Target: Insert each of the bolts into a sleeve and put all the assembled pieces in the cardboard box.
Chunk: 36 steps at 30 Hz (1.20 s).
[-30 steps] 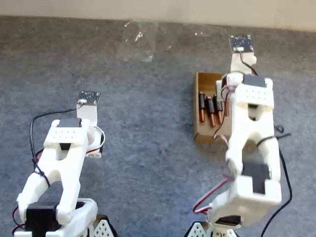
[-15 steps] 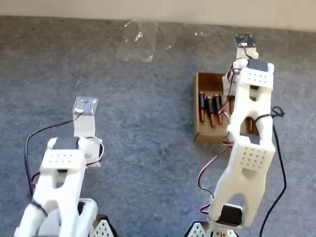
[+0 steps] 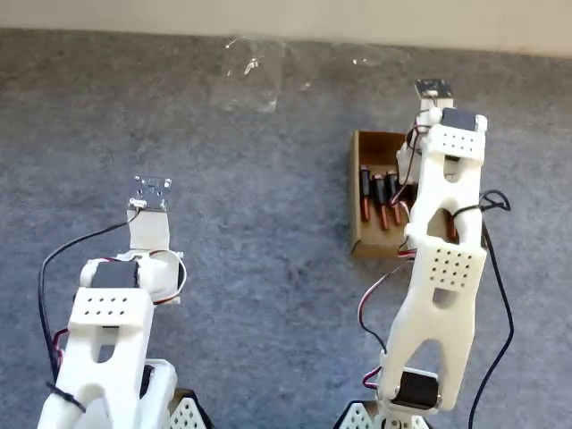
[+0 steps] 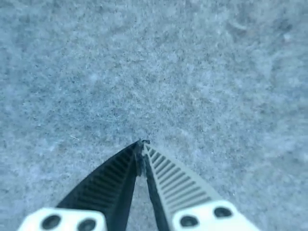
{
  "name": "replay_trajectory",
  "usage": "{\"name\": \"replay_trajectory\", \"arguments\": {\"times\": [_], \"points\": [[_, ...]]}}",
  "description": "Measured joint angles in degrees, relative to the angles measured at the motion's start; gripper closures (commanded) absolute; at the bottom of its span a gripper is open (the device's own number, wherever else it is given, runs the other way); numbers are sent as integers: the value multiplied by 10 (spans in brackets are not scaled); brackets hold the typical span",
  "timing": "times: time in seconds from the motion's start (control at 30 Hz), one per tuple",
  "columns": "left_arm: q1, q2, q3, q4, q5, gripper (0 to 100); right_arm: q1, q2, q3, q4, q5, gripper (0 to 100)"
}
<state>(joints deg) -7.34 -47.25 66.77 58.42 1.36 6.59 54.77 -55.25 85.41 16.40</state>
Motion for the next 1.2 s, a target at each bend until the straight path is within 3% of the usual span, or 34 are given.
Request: {"name": "replay_trajectory", "arguments": {"times": [0.17, 0.37, 0.57, 0.8, 1.03, 1.2], "points": [[0, 0, 0, -1, 0, 995, -3, 1, -39, 42, 0, 915], [0, 0, 0, -1, 0, 995, -25, 0, -175, 126, 0, 760], [0, 0, 0, -1, 0, 995, -34, -1, -261, 142, 0, 766], [-10, -13, 0, -12, 0, 995, -33, -1, -264, 143, 1, 848], [-26, -141, 40, -22, 0, 995, -47, -1, -264, 144, 1, 858], [-27, -263, 84, -15, 0, 995, -57, -2, -264, 145, -50, 858]]}}
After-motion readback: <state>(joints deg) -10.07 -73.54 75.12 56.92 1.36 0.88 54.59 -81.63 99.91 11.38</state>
